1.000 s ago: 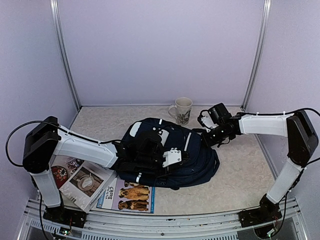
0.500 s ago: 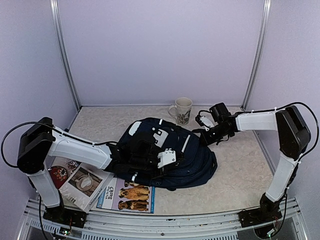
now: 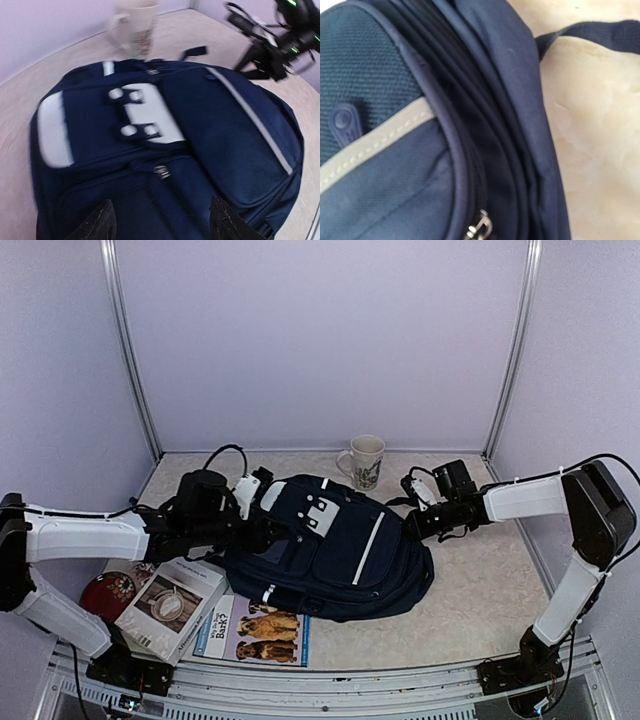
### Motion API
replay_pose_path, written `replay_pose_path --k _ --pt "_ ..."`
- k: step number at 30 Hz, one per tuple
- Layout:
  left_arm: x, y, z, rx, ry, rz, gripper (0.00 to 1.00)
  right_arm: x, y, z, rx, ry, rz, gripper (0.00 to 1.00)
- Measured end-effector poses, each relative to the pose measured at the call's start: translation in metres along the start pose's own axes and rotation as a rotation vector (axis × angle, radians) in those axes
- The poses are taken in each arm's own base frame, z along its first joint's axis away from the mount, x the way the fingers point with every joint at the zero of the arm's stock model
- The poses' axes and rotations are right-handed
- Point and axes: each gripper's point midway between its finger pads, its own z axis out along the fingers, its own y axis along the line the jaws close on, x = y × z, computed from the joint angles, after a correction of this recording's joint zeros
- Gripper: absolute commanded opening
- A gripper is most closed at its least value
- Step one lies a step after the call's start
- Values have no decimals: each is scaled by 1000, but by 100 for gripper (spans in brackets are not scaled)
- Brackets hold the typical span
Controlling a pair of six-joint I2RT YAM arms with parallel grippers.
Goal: Pack the student bag
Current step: Adjust the student bag at the center of the board.
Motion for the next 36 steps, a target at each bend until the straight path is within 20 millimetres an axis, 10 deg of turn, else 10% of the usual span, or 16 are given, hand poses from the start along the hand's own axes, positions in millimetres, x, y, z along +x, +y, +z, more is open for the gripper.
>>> replay_pose_path --k 4,9,18,22,24,27,30,36 --pt "37 67 -31 -225 41 -270 74 3 3 0 -5 -4 16 0" --pt "97 79 -41 -308 154 -442 79 10 9 1 -1 5 28 0" --pt "119 99 -4 -263 176 -604 47 29 31 -1 46 35 21 0" --pt "101 127 17 -295 131 -614 50 46 48 -7 54 60 35 0" --pt "91 141 24 -315 108 -607 70 53 62 -9 45 74 36 0" --pt "71 163 25 -371 61 -579 97 68 103 -9 -28 111 9 0" --pt "37 176 17 -425 -32 -524 99 83 151 -12 -159 153 -3 0" --pt "-49 112 -10 -384 -218 -197 98 103 186 -14 -302 242 39 0"
